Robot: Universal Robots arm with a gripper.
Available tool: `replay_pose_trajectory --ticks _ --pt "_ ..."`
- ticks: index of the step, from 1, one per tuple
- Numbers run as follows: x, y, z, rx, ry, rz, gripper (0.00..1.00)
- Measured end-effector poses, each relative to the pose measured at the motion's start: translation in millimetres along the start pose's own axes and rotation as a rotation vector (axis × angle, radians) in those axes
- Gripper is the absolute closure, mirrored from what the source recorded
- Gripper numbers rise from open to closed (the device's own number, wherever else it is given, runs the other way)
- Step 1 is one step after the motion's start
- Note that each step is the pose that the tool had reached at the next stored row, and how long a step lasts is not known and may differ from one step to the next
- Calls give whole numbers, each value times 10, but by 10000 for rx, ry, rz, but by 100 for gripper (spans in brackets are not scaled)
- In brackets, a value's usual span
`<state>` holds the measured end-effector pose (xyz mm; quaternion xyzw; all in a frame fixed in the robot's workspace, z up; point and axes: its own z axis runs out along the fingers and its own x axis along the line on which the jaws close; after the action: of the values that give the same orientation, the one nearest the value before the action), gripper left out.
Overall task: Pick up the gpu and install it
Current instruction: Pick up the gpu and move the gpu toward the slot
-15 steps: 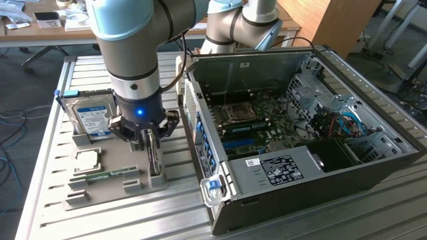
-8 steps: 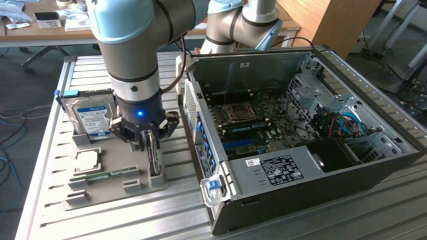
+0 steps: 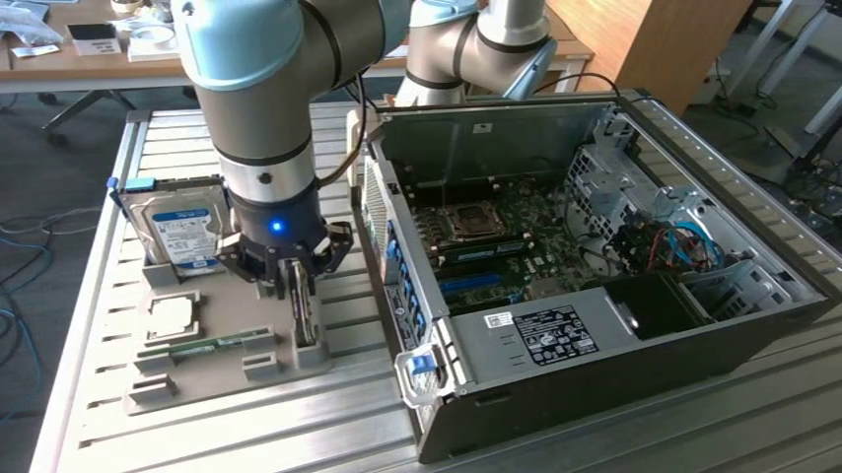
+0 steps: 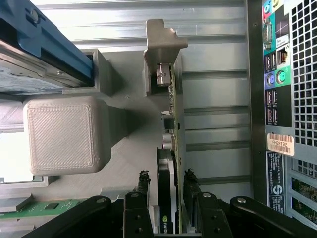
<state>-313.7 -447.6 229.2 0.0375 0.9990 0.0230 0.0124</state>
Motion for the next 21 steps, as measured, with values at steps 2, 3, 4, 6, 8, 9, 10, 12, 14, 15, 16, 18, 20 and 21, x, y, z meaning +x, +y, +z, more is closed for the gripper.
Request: replay_pose_trajectory --ticks 2,3,4,6,8,9,10,12,14,15,16,18,20,21 --pt "0 0 1 -2 -1 0 58" --pt "0 0 1 -1 -1 0 58" --pt "0 0 1 -2 -1 0 58" --pt "0 0 1 -1 -1 0 58" --pt "0 0 1 -1 -1 0 58" --pt "0 0 1 -1 -1 0 58" --pt "0 0 1 -2 0 0 60" --pt "0 0 1 -1 -1 0 67" --pt "0 0 1 -2 -1 0 67" --pt "0 0 1 -1 -1 0 67" --pt "0 0 1 -2 -1 0 67" --pt "0 0 0 0 1 -1 68" --pt "0 0 1 -1 0 0 73" --pt "0 0 1 -1 -1 0 73"
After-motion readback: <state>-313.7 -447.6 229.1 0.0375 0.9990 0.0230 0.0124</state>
